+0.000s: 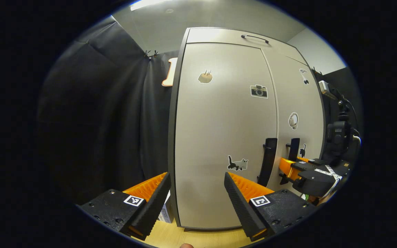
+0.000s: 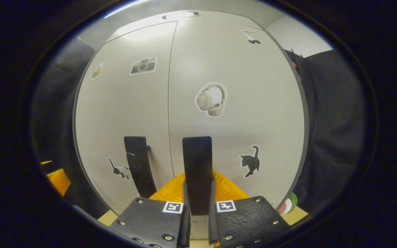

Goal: Open the right door of the double-door shoe cabinet with the right hand, and open the left door with the left hand.

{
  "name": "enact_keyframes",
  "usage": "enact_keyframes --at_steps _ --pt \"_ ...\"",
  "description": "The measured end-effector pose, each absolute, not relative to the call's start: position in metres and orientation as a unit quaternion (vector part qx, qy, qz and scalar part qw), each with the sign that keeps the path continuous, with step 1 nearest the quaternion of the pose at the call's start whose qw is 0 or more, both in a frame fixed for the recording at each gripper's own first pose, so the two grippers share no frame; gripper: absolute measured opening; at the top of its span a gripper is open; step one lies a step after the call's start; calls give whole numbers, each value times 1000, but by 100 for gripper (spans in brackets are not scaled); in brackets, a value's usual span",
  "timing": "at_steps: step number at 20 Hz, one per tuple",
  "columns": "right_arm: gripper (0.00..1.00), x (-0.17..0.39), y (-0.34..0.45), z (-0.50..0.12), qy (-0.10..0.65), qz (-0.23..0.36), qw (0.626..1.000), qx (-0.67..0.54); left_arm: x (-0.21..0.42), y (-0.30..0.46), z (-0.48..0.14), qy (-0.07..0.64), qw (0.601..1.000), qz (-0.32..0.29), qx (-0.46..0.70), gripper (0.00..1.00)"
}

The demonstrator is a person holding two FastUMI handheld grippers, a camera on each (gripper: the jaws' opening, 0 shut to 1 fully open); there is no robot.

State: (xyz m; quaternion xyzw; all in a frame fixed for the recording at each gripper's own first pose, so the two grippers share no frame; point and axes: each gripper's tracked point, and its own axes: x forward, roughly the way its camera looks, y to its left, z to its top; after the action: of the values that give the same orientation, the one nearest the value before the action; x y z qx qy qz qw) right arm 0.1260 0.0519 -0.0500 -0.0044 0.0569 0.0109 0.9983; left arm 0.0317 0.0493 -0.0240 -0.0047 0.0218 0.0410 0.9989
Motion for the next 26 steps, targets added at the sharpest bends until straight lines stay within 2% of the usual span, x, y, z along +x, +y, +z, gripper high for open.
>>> enact_keyframes --at_steps 10,11,12,26 --pt "21 114 46 -47 52 15 999 5 19 46 -22 20 999 36 -8 96" --pt "22 112 46 -47 53 17 998 6 19 45 -22 21 999 33 -7 100" --pt "21 112 46 -47 52 20 998 8 17 43 -22 21 999 29 -6 96" --pt "21 103 40 -44 44 26 999 8 13 23 -25 25 1000 -2 6 96"
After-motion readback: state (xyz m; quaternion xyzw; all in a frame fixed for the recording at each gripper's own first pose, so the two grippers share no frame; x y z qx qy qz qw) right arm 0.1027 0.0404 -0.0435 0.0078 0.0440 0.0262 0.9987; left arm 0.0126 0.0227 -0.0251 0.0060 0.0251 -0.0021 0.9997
